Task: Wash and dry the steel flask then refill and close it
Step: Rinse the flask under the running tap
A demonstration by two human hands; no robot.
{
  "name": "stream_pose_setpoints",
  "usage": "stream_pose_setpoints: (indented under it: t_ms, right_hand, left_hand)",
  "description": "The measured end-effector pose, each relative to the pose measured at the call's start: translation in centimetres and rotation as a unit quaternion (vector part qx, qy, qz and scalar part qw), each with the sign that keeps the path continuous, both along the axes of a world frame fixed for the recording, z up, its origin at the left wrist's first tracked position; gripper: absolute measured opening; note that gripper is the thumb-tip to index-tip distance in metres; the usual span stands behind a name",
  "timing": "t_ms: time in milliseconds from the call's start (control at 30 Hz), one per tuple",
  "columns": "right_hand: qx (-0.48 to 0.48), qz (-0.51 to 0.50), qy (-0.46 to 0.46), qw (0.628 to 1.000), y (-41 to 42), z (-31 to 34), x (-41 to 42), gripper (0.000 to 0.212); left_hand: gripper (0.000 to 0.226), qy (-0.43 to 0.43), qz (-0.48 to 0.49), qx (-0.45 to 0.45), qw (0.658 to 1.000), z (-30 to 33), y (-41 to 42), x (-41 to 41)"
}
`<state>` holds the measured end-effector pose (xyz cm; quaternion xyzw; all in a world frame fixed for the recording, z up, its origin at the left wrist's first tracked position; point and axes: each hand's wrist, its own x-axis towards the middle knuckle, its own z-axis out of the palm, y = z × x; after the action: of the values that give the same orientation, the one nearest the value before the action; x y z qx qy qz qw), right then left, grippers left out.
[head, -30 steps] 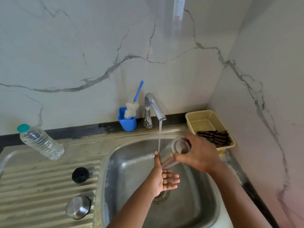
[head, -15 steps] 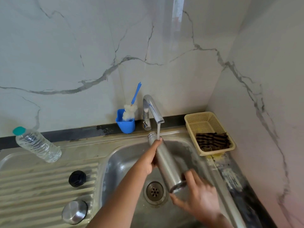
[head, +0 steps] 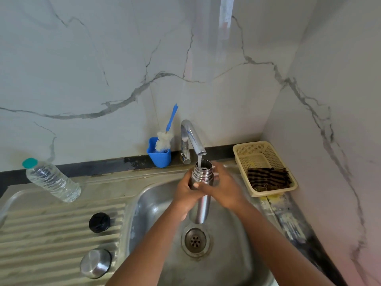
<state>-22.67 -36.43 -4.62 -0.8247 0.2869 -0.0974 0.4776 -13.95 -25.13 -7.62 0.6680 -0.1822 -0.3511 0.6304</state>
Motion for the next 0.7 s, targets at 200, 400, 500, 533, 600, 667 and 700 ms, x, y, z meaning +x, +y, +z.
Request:
stream_pose_setpoints:
  t_ms: [200,400,500,533,600,667,700]
  right_hand:
    - [-0.020,0.064,0.033,0.997,0.9,0.6,2.2,0.060]
    - [-0.093,0.012,0.103,0.990,0.7,-0.9,2.5,0.052]
    - [-0.093,0.019,0.058,0.994,1.2,-1.3,2.6,0.054]
    - [-0.079,0.029,0.050,0.995,1.2,-1.0,2.6,0.054]
    - [-0.073,0.045,0.064,0.994,1.0,-0.6,2.5,0.054]
    - [-0.112,0.031,0.080,0.990,1.0,-0.4,2.6,0.054]
    - [-0.132,0.025,0.073,0.988,1.2,-0.4,2.6,0.054]
  left_hand:
    - [0.070,-0.019,-0.003,0.000,1.000,-0.7,1.3,0.4]
    - [0.091,-0.031,-0.051,0.051,0.997,-1.0,2.0,0.5]
    - [0.083,-0.035,-0.004,0.053,0.998,-0.9,2.4,0.9]
    - [0.081,-0.044,-0.003,0.058,0.997,-1.0,2.5,1.1]
    - [0.081,-0.047,-0.010,0.064,0.997,-0.9,2.8,1.0]
    - [0.080,-0.041,-0.011,0.061,0.997,-1.1,3.0,1.1]
    - [0.079,-0.039,-0.010,0.059,0.997,-1.3,3.0,1.1]
